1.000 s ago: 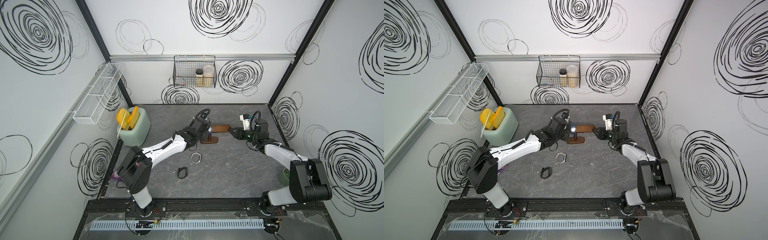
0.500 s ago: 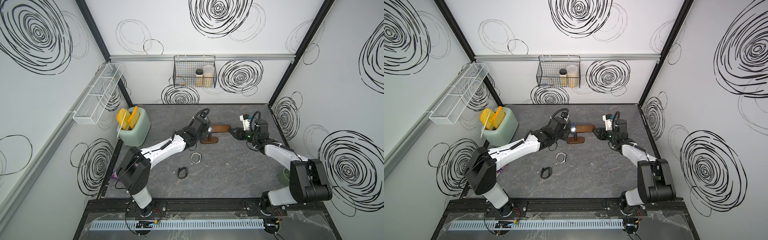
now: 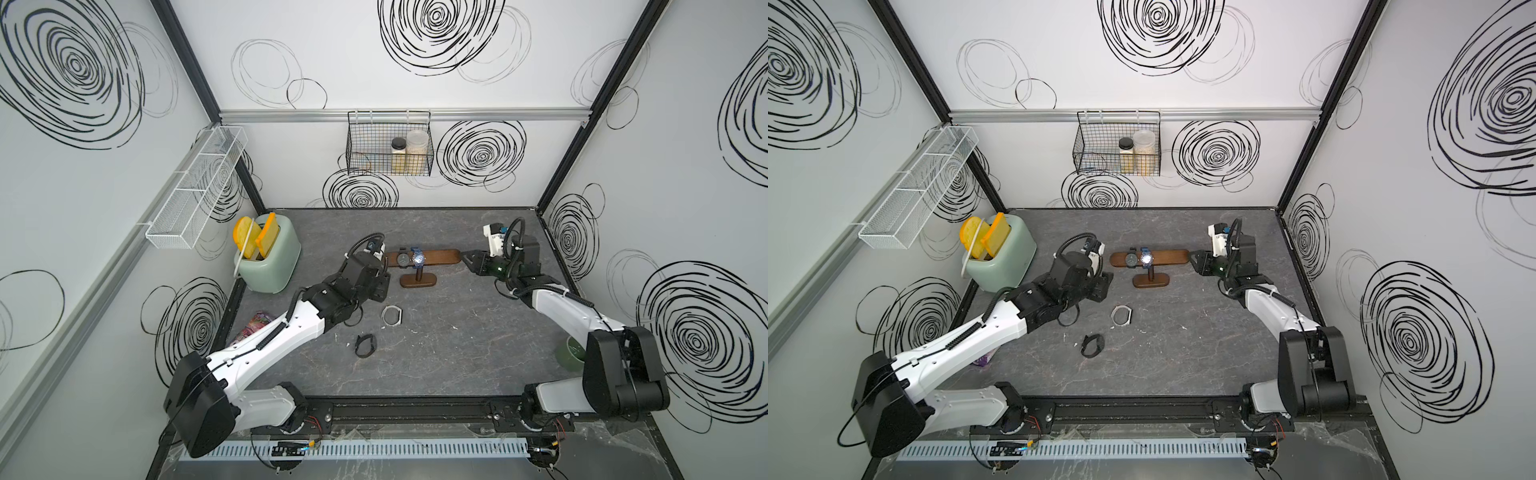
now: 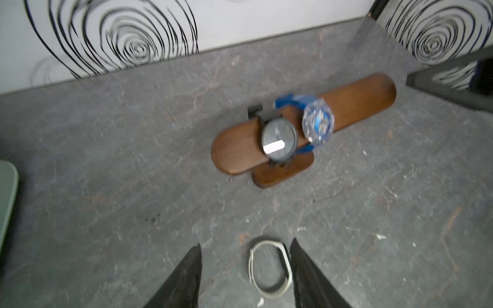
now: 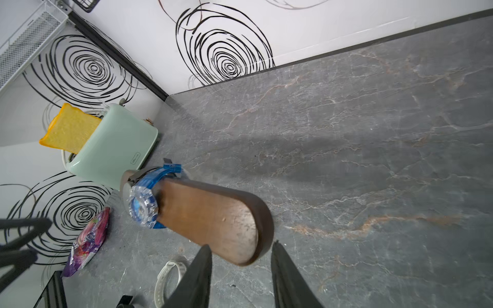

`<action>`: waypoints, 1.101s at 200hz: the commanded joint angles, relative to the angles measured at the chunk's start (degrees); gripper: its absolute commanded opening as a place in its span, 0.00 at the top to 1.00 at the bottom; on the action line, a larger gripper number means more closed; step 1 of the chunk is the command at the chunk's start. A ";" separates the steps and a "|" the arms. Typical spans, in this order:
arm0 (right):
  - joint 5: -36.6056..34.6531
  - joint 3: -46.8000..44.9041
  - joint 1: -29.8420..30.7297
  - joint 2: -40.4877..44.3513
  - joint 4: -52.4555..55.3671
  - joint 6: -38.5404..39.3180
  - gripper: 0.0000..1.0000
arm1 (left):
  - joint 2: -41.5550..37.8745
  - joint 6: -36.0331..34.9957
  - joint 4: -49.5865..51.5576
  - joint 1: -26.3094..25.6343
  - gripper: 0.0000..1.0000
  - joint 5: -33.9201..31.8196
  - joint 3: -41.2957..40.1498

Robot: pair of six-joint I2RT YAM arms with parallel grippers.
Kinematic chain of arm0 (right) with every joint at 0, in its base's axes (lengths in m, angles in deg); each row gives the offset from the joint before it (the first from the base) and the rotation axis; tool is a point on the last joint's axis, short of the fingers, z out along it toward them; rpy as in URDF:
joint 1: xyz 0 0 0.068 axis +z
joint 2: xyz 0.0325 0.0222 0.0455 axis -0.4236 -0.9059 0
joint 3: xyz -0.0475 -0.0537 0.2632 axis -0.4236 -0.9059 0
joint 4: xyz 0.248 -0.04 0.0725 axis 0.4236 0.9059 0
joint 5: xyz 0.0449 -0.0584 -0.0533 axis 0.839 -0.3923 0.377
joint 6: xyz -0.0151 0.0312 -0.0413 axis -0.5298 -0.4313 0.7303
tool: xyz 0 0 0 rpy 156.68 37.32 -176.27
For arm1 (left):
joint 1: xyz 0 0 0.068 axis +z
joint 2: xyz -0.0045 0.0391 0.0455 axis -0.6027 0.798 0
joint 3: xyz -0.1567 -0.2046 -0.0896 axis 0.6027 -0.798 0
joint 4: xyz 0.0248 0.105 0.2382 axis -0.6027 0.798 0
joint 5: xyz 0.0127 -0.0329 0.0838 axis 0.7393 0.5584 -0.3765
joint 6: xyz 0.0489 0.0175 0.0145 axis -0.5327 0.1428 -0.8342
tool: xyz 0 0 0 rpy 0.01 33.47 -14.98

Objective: Place watch on stand
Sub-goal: Place the watch on the stand, then adjust the stand at the center of the board, then pick up the watch at the center of the board.

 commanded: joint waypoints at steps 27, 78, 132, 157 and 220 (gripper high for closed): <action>-1.58 6.87 0.19 -6.76 -0.14 -0.93 0.60 | -0.71 6.72 11.49 -5.28 0.49 3.55 -2.38; -2.49 7.93 0.54 -9.71 -0.51 -0.69 0.60 | 1.19 8.65 7.96 -8.86 0.54 3.52 -6.20; -2.45 6.41 1.32 -8.51 0.98 0.64 0.61 | 5.30 9.00 3.97 -11.32 0.53 0.52 -5.67; -3.10 5.50 1.85 -7.51 1.55 0.99 0.61 | 6.53 8.70 1.22 -11.67 0.53 -0.01 -5.91; -11.93 2.67 0.91 0.04 2.44 1.64 0.59 | 12.04 8.86 -2.98 -9.66 0.59 -2.52 -6.93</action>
